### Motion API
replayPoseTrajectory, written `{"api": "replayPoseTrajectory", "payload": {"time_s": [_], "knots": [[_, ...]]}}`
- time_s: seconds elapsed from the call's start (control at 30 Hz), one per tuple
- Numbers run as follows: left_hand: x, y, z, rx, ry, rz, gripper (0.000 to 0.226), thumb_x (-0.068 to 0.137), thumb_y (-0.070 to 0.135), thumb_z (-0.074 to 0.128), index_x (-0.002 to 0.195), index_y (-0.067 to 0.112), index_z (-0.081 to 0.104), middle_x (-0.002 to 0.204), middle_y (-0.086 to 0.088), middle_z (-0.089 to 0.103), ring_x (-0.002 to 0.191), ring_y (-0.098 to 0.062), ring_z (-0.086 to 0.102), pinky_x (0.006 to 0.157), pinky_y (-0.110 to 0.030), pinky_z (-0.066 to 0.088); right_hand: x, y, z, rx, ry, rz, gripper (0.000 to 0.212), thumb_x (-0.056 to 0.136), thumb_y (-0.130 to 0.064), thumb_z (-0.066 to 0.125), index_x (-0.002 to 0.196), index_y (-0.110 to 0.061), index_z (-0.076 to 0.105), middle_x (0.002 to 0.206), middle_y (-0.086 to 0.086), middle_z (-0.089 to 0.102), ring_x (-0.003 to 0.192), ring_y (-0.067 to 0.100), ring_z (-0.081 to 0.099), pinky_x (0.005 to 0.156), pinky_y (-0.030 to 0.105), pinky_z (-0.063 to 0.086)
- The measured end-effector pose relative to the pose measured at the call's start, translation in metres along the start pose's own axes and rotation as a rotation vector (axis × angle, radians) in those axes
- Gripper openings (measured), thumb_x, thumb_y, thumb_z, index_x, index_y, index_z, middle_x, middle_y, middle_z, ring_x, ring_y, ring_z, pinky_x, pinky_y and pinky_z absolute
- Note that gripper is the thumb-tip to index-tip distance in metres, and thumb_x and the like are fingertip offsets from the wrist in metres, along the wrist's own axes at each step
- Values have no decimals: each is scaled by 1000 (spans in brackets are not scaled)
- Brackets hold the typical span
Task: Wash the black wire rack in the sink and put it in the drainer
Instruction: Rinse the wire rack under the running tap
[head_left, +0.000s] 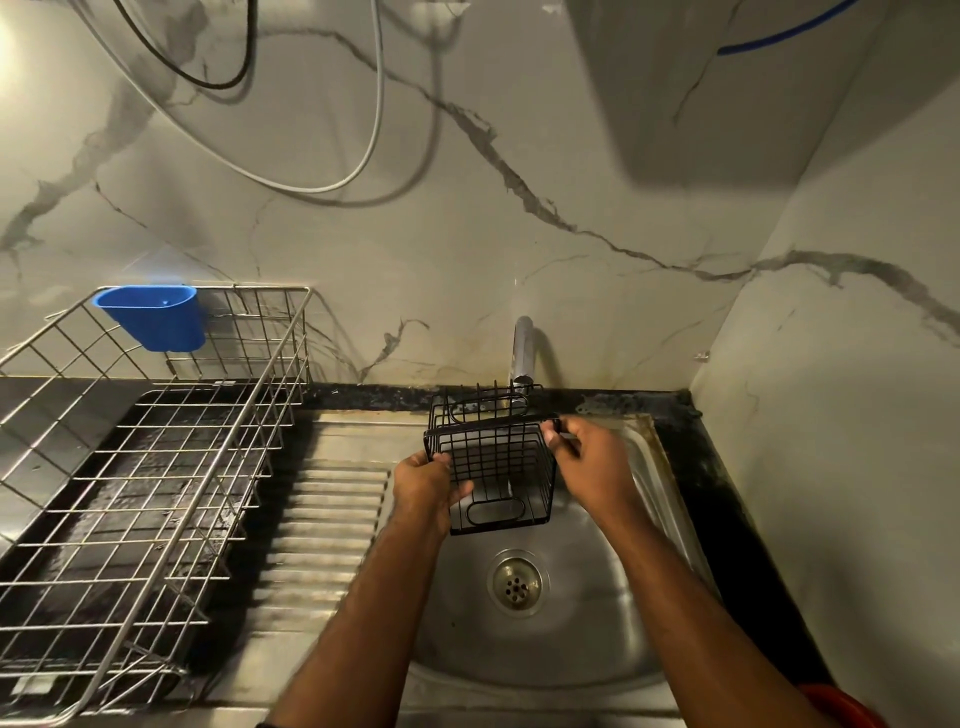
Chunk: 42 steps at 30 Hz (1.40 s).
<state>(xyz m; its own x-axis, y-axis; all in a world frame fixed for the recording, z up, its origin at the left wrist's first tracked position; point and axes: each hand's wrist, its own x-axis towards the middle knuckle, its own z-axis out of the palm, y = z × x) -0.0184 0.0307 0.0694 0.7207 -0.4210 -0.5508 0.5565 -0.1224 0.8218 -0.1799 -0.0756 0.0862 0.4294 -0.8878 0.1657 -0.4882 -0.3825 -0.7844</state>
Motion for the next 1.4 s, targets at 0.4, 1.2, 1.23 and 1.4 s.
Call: {"api": "replayPoseTrajectory", "payload": {"time_s": [0.4, 1.2, 1.23, 1.4], "knots": [[0, 1, -2, 6, 9, -10, 12, 104, 0, 49, 106, 9, 56, 100, -8, 60, 83, -17, 61, 64, -36, 61, -3, -1, -1, -3, 0, -12, 28, 98, -37, 59, 114, -16, 69, 91, -3, 71, 81, 7, 67, 68, 24, 56], [-1, 7, -12, 25, -1, -2, 16, 102, 2, 55, 118, 1, 57, 117, -15, 59, 82, -19, 61, 58, -34, 64, -6, -4, 3, 22, -34, 4, 28, 97, -39, 60, 117, -20, 68, 95, -3, 72, 87, 10, 67, 78, 35, 59], [-1, 7, -13, 17, -12, -1, 11, 103, 1, 54, 113, 2, 56, 113, -14, 59, 82, -19, 61, 57, -34, 63, -6, -5, 3, 22, -32, 2, 28, 97, -39, 60, 117, -20, 68, 96, -3, 72, 87, 10, 67, 78, 35, 58], [-4, 9, -14, 24, -4, 8, 8, 103, 1, 53, 110, 3, 55, 111, -14, 57, 82, -19, 59, 47, -29, 60, -7, -7, 3, 20, -40, 10, 31, 97, -41, 59, 118, -21, 68, 99, -3, 72, 90, 11, 66, 80, 38, 59]]}}
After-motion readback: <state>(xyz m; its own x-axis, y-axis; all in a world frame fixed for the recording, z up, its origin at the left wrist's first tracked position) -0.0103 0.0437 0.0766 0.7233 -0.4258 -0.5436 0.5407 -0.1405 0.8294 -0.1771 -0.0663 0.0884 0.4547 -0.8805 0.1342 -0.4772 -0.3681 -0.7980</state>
